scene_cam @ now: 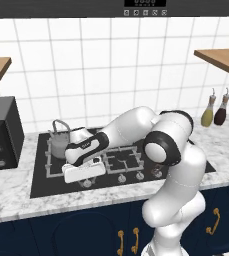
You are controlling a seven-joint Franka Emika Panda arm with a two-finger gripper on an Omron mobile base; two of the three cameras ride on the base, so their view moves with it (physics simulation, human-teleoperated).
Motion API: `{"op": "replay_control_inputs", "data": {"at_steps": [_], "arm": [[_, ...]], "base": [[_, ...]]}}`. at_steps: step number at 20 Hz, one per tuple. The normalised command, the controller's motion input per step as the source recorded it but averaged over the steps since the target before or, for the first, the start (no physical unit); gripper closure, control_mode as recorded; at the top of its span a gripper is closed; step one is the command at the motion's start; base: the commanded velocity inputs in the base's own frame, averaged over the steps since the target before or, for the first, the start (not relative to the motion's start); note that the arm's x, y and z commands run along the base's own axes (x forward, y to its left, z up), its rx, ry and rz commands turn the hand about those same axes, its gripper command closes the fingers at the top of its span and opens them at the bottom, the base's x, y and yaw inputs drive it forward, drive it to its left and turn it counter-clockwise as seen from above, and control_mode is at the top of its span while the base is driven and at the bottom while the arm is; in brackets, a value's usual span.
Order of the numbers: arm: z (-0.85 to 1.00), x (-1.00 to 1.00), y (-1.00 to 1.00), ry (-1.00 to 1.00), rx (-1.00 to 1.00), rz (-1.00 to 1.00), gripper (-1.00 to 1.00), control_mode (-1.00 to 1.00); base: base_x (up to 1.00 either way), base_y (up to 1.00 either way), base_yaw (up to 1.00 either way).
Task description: Pick the kettle from the counter and place it on a stove burner. Then turn the burner on.
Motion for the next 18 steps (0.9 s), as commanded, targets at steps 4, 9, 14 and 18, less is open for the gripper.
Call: {"op": "replay_control_inputs", "data": {"at_steps": [4, 9, 14, 18], "arm": [[0.00, 0.00, 0.00, 0.00, 0.00, 0.00, 1.00, -1.00], [0.00, 0.00, 0.00, 0.00, 0.00, 0.00, 1.00, -1.00], [-0.06, -0.07, 0.01, 0.00, 0.00, 0.17, 1.00, -1.00], [-0.03, -0.09, 0.04, 0.05, 0.00, 0.38, 1.00, -1.00]], "base": [[0.00, 0.00, 0.00], [0.00, 0.00, 0.00], [0.00, 0.00, 0.00], [0.00, 0.00, 0.00]]}}
